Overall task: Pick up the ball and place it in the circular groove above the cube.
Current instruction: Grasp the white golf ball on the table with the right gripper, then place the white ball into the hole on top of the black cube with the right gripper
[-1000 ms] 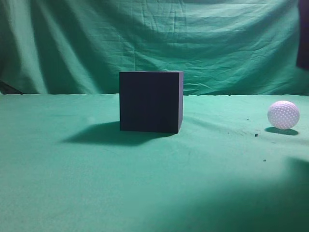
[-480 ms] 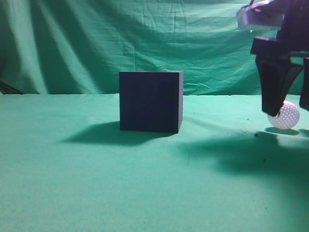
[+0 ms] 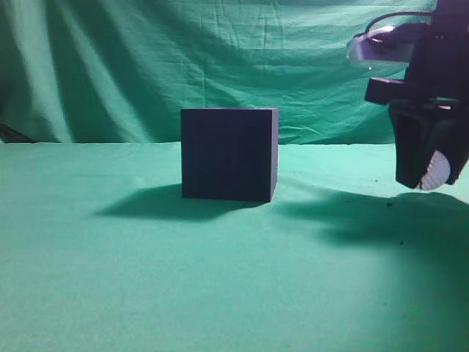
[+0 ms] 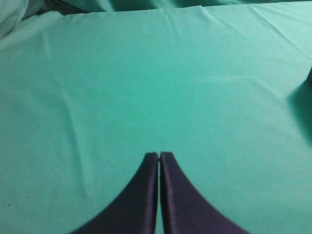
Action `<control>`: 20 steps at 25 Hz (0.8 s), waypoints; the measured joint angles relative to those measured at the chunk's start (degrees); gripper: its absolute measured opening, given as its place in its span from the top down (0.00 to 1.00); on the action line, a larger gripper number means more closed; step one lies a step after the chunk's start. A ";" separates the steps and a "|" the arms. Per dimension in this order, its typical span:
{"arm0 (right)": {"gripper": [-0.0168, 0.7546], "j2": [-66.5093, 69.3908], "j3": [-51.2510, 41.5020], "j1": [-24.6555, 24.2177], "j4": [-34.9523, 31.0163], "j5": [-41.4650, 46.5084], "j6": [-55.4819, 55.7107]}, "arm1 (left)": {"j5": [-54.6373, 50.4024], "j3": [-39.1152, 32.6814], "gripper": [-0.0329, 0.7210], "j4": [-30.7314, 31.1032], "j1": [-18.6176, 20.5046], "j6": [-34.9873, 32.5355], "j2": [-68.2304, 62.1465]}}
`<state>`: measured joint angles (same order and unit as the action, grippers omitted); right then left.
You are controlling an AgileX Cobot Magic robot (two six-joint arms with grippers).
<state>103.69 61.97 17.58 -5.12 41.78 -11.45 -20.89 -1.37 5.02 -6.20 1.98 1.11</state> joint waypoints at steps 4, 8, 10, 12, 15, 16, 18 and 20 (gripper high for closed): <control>0.57 -0.41 5.18 0.11 -0.66 5.58 0.06 | 0.00 0.00 0.96 0.00 0.00 0.00 0.00; 0.57 -2.03 12.34 2.57 -1.71 9.88 0.15 | 0.00 0.00 0.96 0.00 0.00 0.00 0.00; 0.57 -2.38 15.32 5.57 -2.14 10.92 0.15 | 0.00 0.00 0.96 0.00 0.00 0.00 0.00; 0.57 -2.49 17.67 9.54 -2.46 11.12 0.15 | 0.00 0.00 0.96 0.00 0.00 0.00 0.00; 0.57 -2.49 18.43 14.95 -2.83 7.51 -0.91 | 0.00 0.00 0.96 0.00 0.00 0.00 0.00; 0.57 -2.49 18.43 16.46 -3.08 6.16 -1.29 | 0.00 0.00 0.96 0.00 0.00 0.00 0.00; 0.57 -2.49 18.43 18.39 -3.07 2.81 -2.24 | 0.00 0.00 0.96 0.00 0.00 0.00 0.00; 0.57 -2.49 18.43 19.16 -3.07 -0.18 -2.62 | 0.00 0.00 0.96 0.00 0.00 0.00 0.00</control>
<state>101.21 80.40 36.74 -8.20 41.60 -14.08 -20.89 -1.37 5.02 -6.20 1.98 1.11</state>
